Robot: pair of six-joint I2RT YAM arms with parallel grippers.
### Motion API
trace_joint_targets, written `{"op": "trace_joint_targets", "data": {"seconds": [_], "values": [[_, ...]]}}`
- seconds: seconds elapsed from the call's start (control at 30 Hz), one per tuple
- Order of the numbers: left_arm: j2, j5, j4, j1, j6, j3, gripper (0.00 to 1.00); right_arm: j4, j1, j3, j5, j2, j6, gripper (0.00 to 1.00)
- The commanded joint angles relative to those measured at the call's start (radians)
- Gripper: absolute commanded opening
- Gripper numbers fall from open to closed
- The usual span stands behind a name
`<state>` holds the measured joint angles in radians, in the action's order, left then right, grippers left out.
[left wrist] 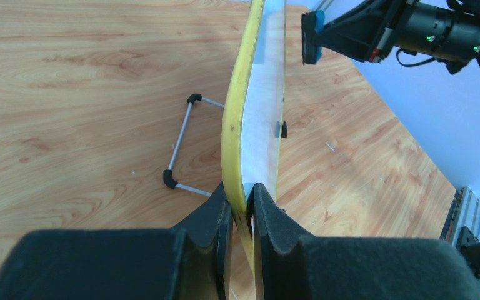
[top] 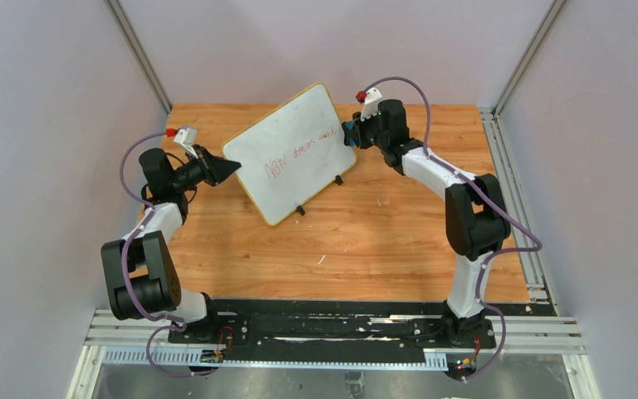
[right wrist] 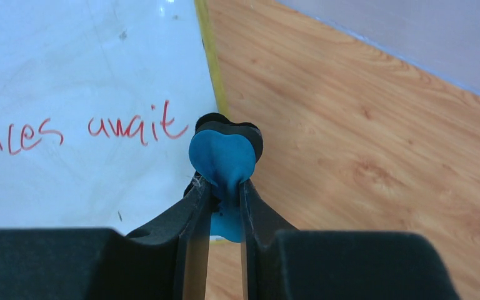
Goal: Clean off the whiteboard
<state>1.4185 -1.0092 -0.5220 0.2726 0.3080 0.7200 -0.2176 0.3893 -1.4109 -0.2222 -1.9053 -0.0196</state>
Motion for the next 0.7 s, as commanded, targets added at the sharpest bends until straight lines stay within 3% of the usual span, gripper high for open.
{"op": "trace_joint_targets", "data": {"seconds": [0.0,0.67], "values": [[0.018,0.042,0.014,-0.003,-0.094,-0.007,0.0,-0.069,-0.011,-0.107,-0.073,-0.085,0.003,0.01],[-0.004,0.052,0.047,-0.004,-0.104,-0.007,0.0,-0.188,0.095,-0.07,-0.131,-0.093,-0.064,0.01]]}}
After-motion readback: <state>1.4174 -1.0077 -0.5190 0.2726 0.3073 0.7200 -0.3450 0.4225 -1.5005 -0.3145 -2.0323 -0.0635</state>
